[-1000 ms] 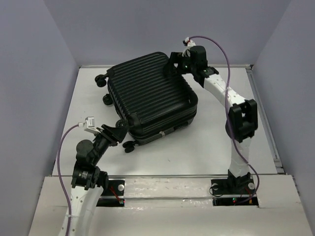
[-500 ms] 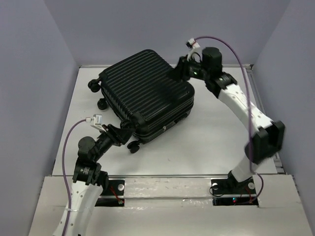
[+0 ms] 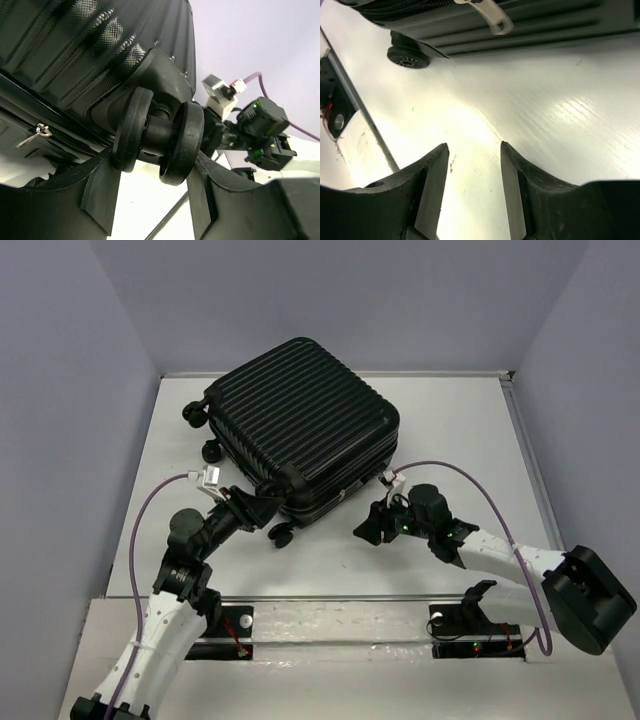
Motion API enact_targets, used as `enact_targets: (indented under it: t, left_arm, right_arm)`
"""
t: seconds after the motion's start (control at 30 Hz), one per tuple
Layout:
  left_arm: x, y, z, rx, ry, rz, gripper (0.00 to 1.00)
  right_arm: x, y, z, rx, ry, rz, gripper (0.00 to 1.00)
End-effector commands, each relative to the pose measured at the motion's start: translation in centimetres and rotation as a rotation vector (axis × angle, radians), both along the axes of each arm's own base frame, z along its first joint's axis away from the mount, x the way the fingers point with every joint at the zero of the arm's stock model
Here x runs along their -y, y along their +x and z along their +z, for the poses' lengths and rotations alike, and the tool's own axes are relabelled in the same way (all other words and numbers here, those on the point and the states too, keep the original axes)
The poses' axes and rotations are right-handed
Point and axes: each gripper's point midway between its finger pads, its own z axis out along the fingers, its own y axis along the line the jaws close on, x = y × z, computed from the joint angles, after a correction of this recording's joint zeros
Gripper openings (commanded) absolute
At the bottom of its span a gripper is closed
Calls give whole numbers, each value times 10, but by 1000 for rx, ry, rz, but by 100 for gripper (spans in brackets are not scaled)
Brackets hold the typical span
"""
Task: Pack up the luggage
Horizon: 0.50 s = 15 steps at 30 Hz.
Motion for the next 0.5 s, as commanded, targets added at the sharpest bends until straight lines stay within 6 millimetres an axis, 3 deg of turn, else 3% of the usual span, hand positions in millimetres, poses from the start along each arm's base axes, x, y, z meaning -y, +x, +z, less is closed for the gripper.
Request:
enact_targets:
  t: [0.0, 0.1, 0.13, 0.27, 0.47]
  left_arm:
    - [16, 2, 66, 227, -106, -31, 6]
    - [28, 3, 65, 221, -92, -42, 6]
    - [28, 4, 65, 222, -91, -40, 6]
    - [28, 3, 63, 225, -86, -38, 6]
    - [32, 2, 56, 206, -84, -57, 6]
  right_arm:
    - [-17, 42, 59, 261, 151, -70, 53]
    - [-7, 64, 54, 311, 99, -152, 58]
    - [7, 77, 52, 321, 89, -197, 59]
    - [23, 88, 48, 306, 142, -184, 63]
    - [2, 84, 49, 312, 153, -14, 64]
